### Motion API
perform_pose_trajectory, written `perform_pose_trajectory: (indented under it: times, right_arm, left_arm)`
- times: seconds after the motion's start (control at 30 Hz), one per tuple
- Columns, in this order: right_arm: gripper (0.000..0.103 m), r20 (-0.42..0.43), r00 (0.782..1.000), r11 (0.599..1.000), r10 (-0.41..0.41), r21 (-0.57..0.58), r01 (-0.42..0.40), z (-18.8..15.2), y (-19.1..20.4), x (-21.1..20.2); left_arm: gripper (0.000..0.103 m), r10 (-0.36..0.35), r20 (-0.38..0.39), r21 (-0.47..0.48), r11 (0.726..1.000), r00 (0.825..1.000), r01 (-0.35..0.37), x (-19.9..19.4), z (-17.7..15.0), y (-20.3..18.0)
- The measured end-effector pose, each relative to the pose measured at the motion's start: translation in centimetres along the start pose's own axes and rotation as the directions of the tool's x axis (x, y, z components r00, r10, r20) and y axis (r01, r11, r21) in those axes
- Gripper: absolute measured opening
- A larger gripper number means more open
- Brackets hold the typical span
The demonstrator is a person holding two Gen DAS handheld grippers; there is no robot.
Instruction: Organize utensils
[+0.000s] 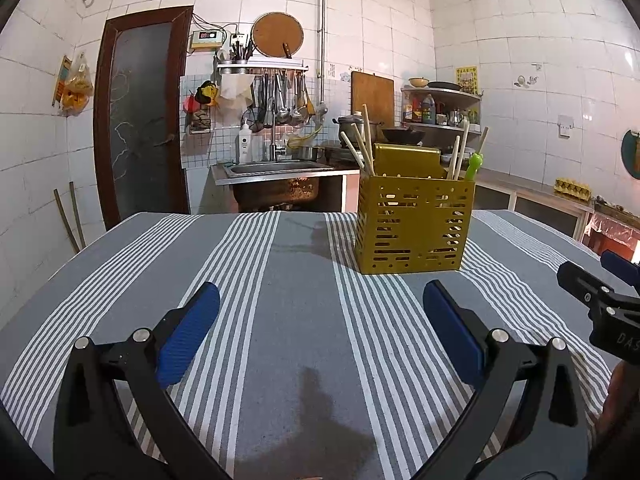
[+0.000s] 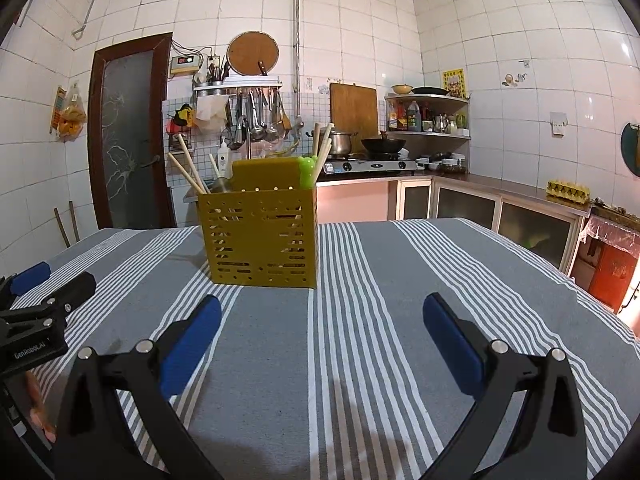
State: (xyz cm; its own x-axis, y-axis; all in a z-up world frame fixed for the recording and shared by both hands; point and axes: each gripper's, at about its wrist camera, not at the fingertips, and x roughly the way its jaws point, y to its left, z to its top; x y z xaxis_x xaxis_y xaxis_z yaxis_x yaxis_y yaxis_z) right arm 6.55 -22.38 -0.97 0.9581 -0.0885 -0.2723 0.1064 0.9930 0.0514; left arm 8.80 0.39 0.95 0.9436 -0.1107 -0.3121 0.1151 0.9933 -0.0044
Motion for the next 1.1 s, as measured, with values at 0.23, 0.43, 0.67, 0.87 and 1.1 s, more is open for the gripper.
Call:
perform_pose_trajectory:
  times: [0.23,0.43,0.67,0.87,1.1]
  right_arm:
    - [0.099,0.004,1.0,1.0,-0.003,-0.003,0.003,-0.02,0.09,0.06]
    - [0.099,0.007,1.0,1.0,-0.013,-0.003,0.013,-0.12,0.06,-0.04]
    - [0.099,0.012,1.0,1.0,-0.021,-0.007,0.021,-0.08,0.13,-0.12]
    - [0.099,0.016,0.999,0.999,-0.03,-0.013,0.03,-0.07,0.33,-0.2]
    - [0.099,0.019,0.999,0.999,-0.038,-0.012,0.038,-0.08,0.28,-0.3]
  left_arm:
    - [0.098,0.002,0.005,0.008,1.0,1.0,-0.003,-0.08,-0.01,-0.12]
    - [0.098,0.003,0.005,0.008,1.0,1.0,-0.003,-0.1,-0.03,-0.12]
    - [0.098,0.002,0.012,0.018,1.0,1.0,-0.003,-0.26,-0.02,-0.49]
    - [0.098,0.002,0.01,0.017,1.0,1.0,-0.002,-0.28,-0.02,-0.57]
    - [0.098,0.0,0.007,0.018,1.0,1.0,0.0,-0.3,0.12,-0.57]
